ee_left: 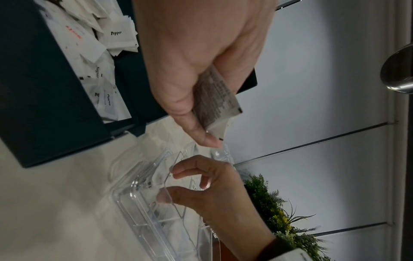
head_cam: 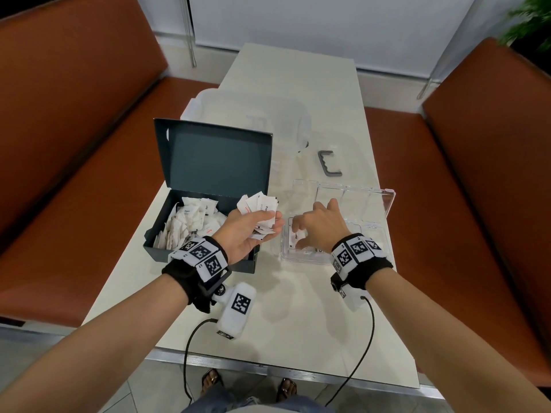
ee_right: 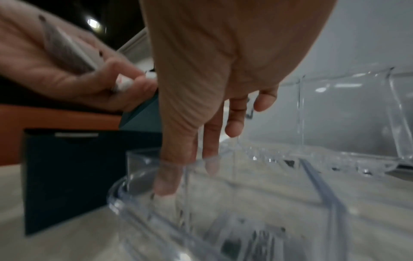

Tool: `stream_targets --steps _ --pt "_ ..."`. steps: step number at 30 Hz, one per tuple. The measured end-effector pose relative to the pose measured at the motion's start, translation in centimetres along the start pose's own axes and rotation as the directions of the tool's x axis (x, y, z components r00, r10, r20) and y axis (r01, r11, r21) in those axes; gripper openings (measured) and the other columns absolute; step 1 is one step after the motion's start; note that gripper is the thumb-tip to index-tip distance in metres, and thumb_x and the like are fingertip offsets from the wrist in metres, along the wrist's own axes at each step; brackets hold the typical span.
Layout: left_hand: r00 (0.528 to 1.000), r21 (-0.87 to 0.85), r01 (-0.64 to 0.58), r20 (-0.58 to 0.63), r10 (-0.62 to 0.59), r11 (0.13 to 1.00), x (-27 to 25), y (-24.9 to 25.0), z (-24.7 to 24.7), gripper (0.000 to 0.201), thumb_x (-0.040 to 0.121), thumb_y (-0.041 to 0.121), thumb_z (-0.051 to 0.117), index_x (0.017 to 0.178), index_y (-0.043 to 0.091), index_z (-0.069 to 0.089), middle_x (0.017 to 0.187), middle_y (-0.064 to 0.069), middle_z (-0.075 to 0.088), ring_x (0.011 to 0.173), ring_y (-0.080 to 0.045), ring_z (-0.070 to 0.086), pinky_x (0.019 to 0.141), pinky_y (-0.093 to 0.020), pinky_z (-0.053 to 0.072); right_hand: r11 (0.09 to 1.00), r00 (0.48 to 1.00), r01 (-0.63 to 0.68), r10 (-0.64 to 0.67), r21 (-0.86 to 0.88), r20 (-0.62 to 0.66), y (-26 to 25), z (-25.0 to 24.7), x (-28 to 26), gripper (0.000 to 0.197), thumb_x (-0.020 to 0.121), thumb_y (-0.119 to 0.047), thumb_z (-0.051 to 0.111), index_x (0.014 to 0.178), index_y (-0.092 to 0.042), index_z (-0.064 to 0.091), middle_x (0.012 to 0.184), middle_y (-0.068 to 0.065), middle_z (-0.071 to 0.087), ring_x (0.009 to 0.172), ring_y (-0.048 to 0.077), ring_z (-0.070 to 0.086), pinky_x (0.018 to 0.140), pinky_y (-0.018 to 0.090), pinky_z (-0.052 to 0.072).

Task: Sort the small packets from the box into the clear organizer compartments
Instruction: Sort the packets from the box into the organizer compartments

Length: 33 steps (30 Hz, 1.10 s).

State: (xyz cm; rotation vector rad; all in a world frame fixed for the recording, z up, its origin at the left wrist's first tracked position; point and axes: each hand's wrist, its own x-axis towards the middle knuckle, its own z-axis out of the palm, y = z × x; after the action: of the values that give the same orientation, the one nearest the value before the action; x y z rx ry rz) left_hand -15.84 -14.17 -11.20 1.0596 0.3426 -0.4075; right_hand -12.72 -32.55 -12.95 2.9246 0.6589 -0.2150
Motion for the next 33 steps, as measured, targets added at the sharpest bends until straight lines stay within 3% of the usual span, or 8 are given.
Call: stream_targets --steps 5,8,10,13,18,23,28,33 --pt "0.999 -0.062 0.032 -0.010 -0.032 0.998 0.0 0.3 0.2 0.016 0.096 0.010 0.054 0.105 0.000 0.062 0.087 -0.015 0.072 0.076 -0.023 0.072 0.063 -0.030 0.059 0.964 0.980 -0.071 0.115 0.257 -0.160 1.0 -1.7 -0.8 0.014 0.090 -0.028 0.060 0.103 -0.030 0.065 0.099 -0.012 0.069 0.099 0.017 0.056 0.082 0.035 0.023" --pt "0.998 -0.048 0.049 0.030 -0.047 0.998 0.0 0.5 0.4 0.022 0.097 0.011 0.048 0.109 -0.001 0.062 0.095 -0.018 0.073 0.083 -0.024 0.073 0.067 -0.031 0.060 0.836 0.949 -0.070 0.224 0.545 -0.222 0.5 -3.1 -1.3 0.013 0.091 -0.022 0.058 0.101 -0.024 0.066 0.091 -0.010 0.070 0.085 0.015 0.061 0.089 0.035 0.036" --pt "0.998 -0.053 0.051 0.030 -0.050 0.997 0.0 0.5 0.6 0.019 0.097 0.007 0.046 0.106 -0.001 0.061 0.094 -0.019 0.073 0.084 -0.024 0.073 0.068 -0.032 0.060 0.725 0.924 -0.031 0.283 0.688 -0.257 -0.1 -4.0 -1.5 0.014 0.091 -0.018 0.059 0.102 -0.018 0.067 0.087 -0.004 0.070 0.075 0.013 0.060 0.084 0.028 0.047" --pt "0.999 -0.030 0.035 0.030 -0.034 0.999 0.0 0.3 1.2 0.017 0.095 -0.001 0.048 0.108 -0.003 0.059 0.091 -0.019 0.074 0.085 -0.025 0.073 0.065 -0.031 0.060 0.578 0.898 -0.024 0.371 0.815 -0.237 -1.0 -4.5 -1.7 0.017 0.090 -0.020 0.061 0.106 -0.016 0.066 0.086 0.002 0.070 0.072 0.009 0.060 0.063 0.004 0.042" --pt "1.000 0.036 -0.010 0.013 0.010 0.999 0.2 -0.1 2.1 0.017 0.089 -0.005 0.062 0.105 0.001 0.063 0.090 -0.013 0.074 0.079 -0.023 0.074 0.061 -0.028 0.058 0.456 0.903 -0.071 0.407 0.887 -0.136 -1.5 -4.2 -2.0 0.035 0.082 -0.032 0.072 0.113 -0.023 0.061 0.088 -0.002 0.066 0.078 0.009 0.062 0.062 0.007 0.040" --pt "0.998 0.103 -0.062 -0.022 0.065 0.993 0.4 0.0 2.5 0.023 0.084 -0.005 0.068 0.106 0.002 0.064 0.097 -0.013 0.074 0.081 -0.026 0.073 0.071 -0.035 0.061 0.448 0.928 -0.079 0.358 0.890 -0.098 -0.1 -4.4 -2.8 0.047 0.077 -0.012 0.075 0.119 -0.027 0.059 0.067 -0.006 0.058 0.063 -0.003 0.055 0.057 0.003 0.039" --pt "0.996 0.125 -0.086 -0.028 0.090 0.988 0.4 0.3 2.9 0.026 0.081 -0.006 0.072 0.104 -0.001 0.063 0.094 -0.014 0.073 0.079 -0.024 0.073 0.061 -0.029 0.059 0.495 0.951 -0.163 0.308 0.853 0.004 0.5 -4.6 -3.2 0.017 0.080 -0.009 0.065 0.087 -0.025 0.069 0.062 -0.002 0.057 0.061 0.010 0.055 0.059 0.018 0.044" --pt "0.997 0.102 -0.081 -0.001 0.081 0.992 0.4 0.4 2.8 0.025 0.086 -0.008 0.065 0.110 -0.005 0.058 0.081 -0.011 0.069 0.067 -0.019 0.066 0.070 -0.033 0.059 0.546 0.907 -0.250 0.421 0.800 -0.004 1.1 -3.8 -2.7 0.018 0.086 -0.013 0.057 0.080 -0.005 0.073 0.076 0.012 0.070 0.067 0.016 0.055 0.048 0.004 0.037"
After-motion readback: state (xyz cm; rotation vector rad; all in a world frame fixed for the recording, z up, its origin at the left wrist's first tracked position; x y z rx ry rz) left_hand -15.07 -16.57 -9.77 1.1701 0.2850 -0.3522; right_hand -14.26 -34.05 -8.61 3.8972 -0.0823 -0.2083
